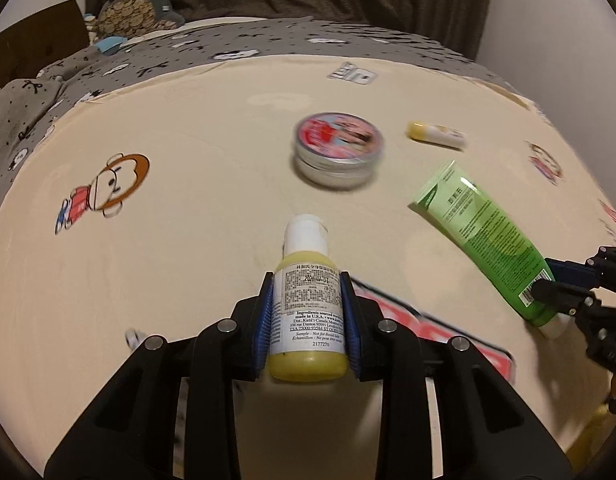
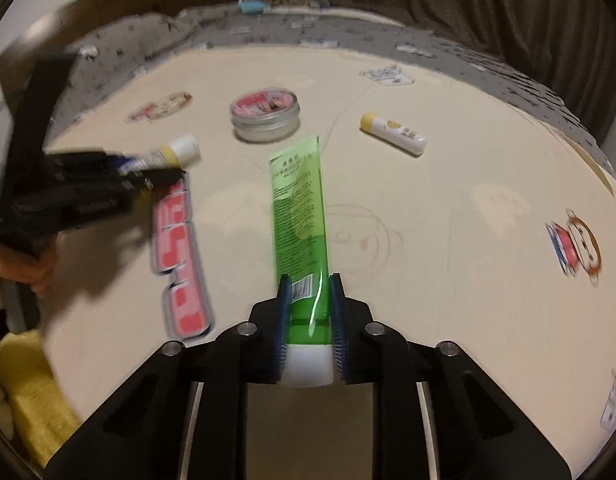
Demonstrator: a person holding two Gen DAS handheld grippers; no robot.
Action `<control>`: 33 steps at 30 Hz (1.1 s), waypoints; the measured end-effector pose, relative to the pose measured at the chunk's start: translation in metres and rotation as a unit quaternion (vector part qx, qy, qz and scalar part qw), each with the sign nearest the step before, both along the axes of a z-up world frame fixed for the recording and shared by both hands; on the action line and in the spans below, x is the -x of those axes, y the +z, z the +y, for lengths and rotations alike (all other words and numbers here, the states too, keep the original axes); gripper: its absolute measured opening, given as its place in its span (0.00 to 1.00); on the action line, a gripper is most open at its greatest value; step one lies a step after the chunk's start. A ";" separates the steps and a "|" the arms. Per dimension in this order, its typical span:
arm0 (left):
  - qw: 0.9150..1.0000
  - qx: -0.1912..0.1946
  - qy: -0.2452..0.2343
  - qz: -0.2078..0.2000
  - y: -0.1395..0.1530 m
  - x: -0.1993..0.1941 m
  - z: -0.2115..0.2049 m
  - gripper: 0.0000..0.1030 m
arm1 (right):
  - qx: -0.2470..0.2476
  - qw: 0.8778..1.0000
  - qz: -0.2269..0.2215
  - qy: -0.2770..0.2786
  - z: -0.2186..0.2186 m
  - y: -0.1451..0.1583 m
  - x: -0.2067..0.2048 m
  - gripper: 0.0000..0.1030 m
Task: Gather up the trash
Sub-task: 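Grasp the green tube with the right tool while the left tool grasps the yellow bottle, then lower both held items below the bed edge into the bin and open both tools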
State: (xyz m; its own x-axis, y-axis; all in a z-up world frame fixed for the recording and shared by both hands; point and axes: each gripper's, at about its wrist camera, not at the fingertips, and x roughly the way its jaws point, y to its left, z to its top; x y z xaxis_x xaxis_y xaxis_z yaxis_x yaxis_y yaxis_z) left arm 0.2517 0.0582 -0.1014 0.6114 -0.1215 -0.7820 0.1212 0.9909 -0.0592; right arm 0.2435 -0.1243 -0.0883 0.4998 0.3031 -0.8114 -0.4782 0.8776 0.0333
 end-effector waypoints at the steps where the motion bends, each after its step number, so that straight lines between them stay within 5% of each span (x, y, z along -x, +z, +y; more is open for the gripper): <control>1: 1.000 0.000 -0.005 -0.002 0.001 0.008 -0.004 0.28 | 0.000 1.000 0.001 0.000 -0.002 0.001 0.006 0.17; 15: 0.998 0.020 -0.053 -0.022 0.020 0.099 -0.033 0.28 | 0.021 1.000 0.007 0.009 -0.018 0.006 0.076 0.18; 19: 0.998 0.030 -0.052 -0.025 0.022 0.115 -0.030 0.28 | 0.023 1.000 0.016 0.010 -0.011 0.003 0.073 0.23; 23: 0.998 0.031 -0.042 -0.021 0.019 0.121 -0.022 0.28 | 0.014 0.999 0.046 0.015 -0.007 -0.008 0.062 0.41; 26: 0.999 0.032 -0.035 -0.015 0.014 0.123 -0.015 0.28 | -0.012 0.997 0.072 0.015 -0.005 -0.022 0.049 0.42; 33: 0.999 0.033 -0.027 -0.008 0.007 0.131 -0.009 0.28 | 0.004 1.000 0.022 0.005 0.009 -0.026 0.054 0.39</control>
